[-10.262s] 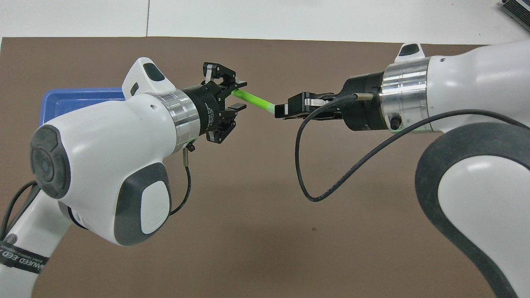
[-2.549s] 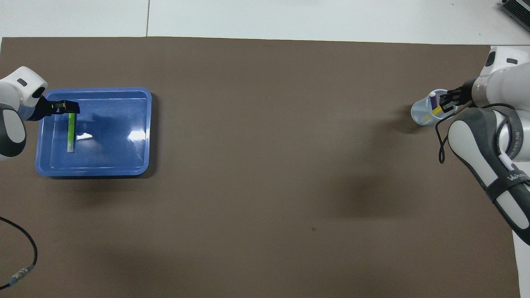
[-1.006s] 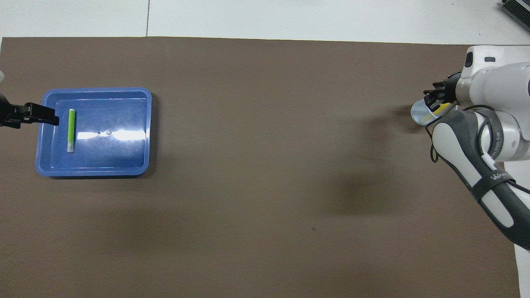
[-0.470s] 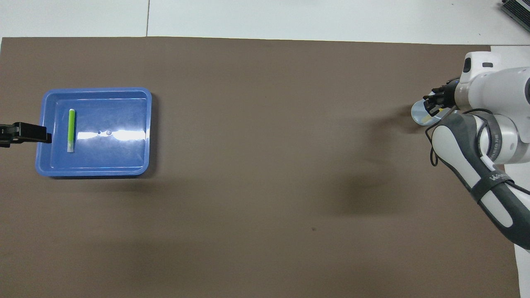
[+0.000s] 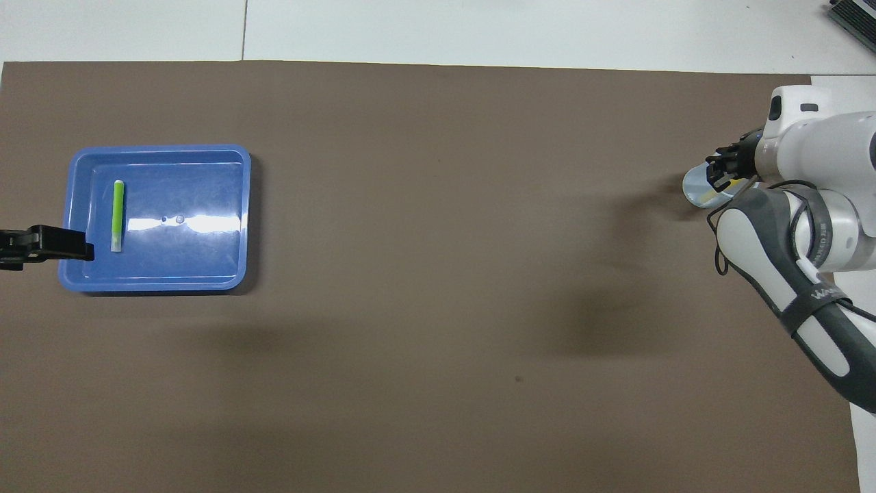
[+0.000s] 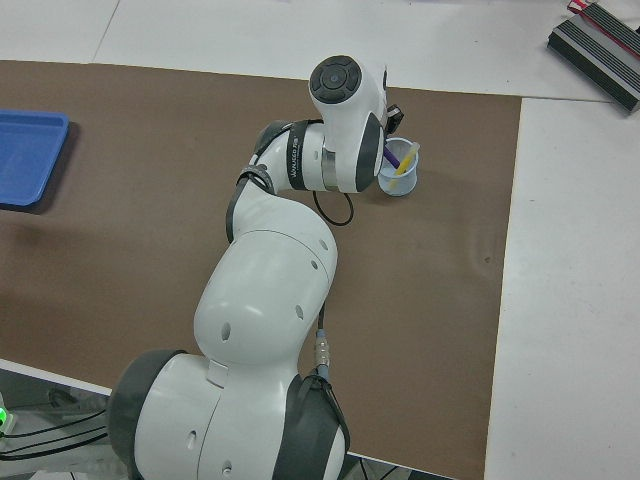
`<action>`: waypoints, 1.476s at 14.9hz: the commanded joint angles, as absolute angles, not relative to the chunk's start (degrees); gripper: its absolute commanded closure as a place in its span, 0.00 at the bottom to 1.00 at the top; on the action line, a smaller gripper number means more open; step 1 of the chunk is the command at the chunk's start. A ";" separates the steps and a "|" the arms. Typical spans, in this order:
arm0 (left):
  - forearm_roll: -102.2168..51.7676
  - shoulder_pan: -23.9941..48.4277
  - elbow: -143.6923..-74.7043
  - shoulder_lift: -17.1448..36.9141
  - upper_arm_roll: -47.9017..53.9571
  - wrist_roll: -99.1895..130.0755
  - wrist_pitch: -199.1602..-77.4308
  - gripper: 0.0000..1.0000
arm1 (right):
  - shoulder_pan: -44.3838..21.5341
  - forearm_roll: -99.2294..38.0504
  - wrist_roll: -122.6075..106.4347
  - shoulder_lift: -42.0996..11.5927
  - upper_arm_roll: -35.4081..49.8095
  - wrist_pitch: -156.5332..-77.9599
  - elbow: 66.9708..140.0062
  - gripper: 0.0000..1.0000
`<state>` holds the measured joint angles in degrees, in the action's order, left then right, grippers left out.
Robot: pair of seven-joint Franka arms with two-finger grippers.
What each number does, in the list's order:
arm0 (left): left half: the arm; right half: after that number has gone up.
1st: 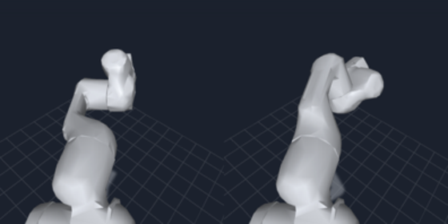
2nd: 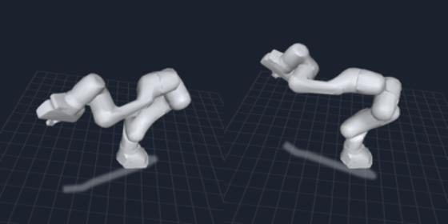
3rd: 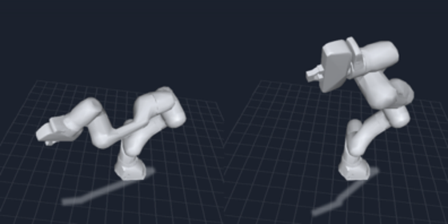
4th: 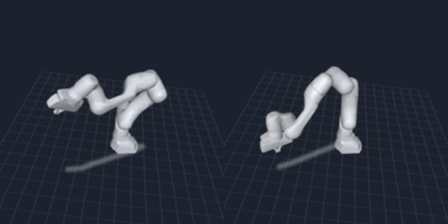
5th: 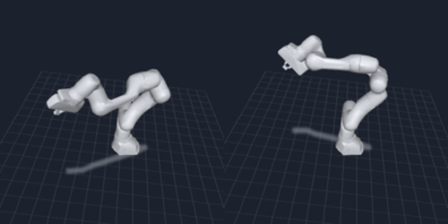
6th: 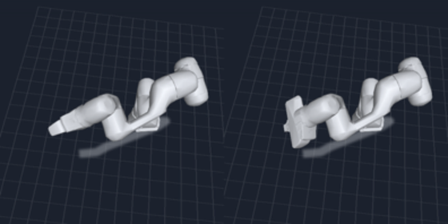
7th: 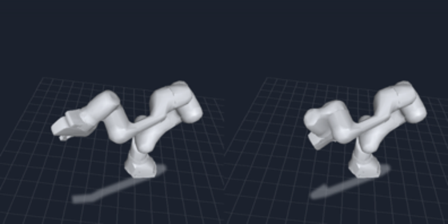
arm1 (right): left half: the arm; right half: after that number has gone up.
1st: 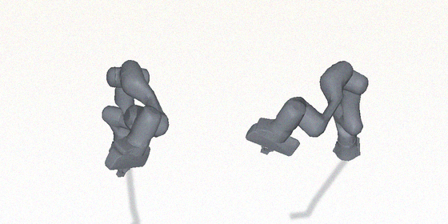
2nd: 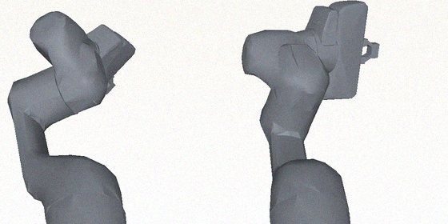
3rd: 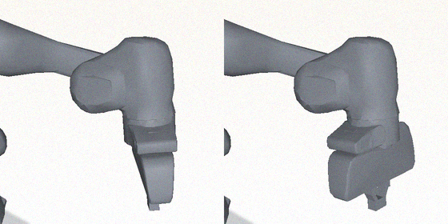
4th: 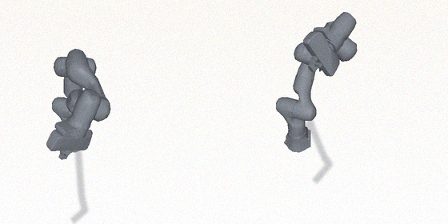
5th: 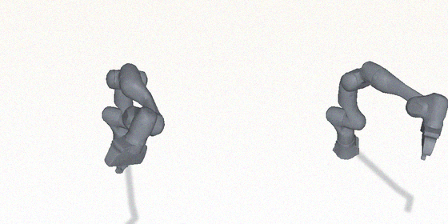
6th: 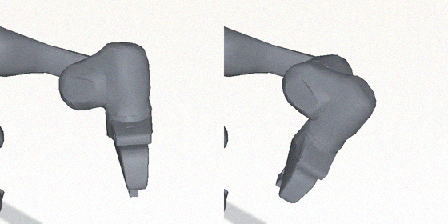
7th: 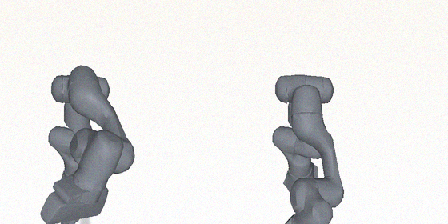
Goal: Right arm passes pens to left for tray arrangement
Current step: 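Lift the purple pen with the right gripper while the left gripper rises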
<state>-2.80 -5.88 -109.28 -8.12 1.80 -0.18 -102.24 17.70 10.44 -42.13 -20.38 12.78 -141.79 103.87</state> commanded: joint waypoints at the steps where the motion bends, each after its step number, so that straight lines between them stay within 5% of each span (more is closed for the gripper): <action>1: -3.34 -1.68 -111.80 -11.16 1.06 7.00 -101.95 0.00 | 18.72 11.34 -43.51 -19.95 13.27 -142.65 104.77 1.00; 9: -7.11 5.88 -111.88 -12.04 1.14 25.99 -101.86 0.00 | 18.46 11.16 -45.00 -17.76 13.53 -137.83 102.31 1.00; 14: -11.69 6.59 -111.80 -11.95 1.23 32.86 -103.53 0.00 | 17.75 9.76 -44.12 -11.27 17.13 -131.76 100.90 1.00; 22: -16.79 13.26 -113.90 -11.95 1.23 53.15 -111.52 0.00 | 16.79 -7.64 -44.03 -8.97 20.47 -121.29 90.71 1.00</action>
